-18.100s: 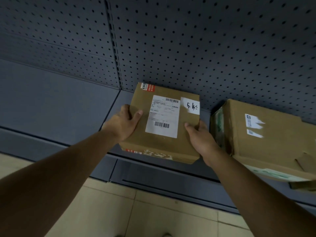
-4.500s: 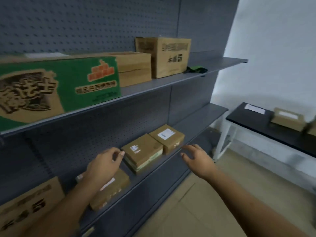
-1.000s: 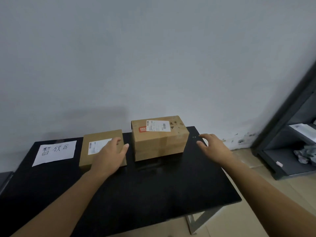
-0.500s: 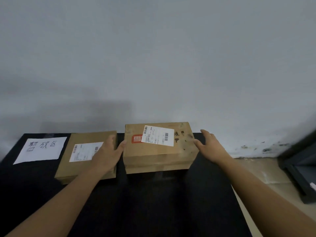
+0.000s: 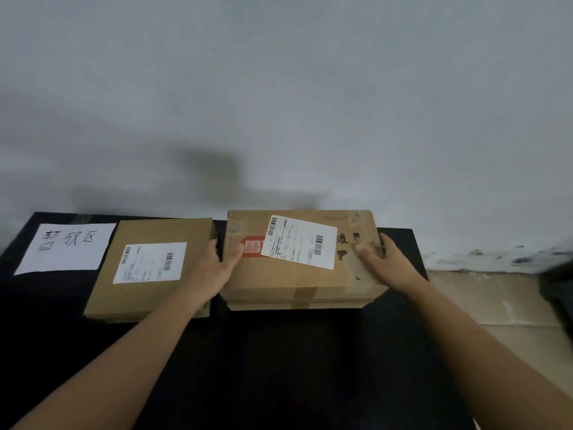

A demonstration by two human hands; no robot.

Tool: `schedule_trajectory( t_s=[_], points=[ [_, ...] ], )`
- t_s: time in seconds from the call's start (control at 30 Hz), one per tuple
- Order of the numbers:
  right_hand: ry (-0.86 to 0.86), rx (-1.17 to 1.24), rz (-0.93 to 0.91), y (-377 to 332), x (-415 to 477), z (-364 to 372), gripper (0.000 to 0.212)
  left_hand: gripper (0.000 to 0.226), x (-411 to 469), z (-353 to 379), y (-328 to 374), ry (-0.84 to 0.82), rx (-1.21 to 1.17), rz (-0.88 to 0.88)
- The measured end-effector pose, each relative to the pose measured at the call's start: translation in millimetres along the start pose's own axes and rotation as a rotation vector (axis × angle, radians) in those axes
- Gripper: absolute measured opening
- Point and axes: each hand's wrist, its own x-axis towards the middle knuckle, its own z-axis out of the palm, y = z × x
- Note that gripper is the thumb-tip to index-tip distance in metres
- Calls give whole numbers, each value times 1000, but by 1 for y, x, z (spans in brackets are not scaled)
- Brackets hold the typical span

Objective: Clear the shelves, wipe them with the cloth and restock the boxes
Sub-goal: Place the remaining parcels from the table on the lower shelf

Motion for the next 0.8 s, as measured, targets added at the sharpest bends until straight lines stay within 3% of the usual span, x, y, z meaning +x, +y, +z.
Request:
schedule_trajectory(
  t_s=[0.1,0.2,0.37,0.8],
  points=[
    [-22,90,-13,4,7,9,81,103,7,8,0,-26,-58,-25],
    [-35,200,-2,11,12,12,72,94,10,15,-1,-66,-191,-58],
    [-107,358,34,16,12,16,51,80,13,22,-5,-47,-211,-45],
    [-114,474,48,16,-7,15,49,61,9,18,-4,-60,-144,22]
  ],
)
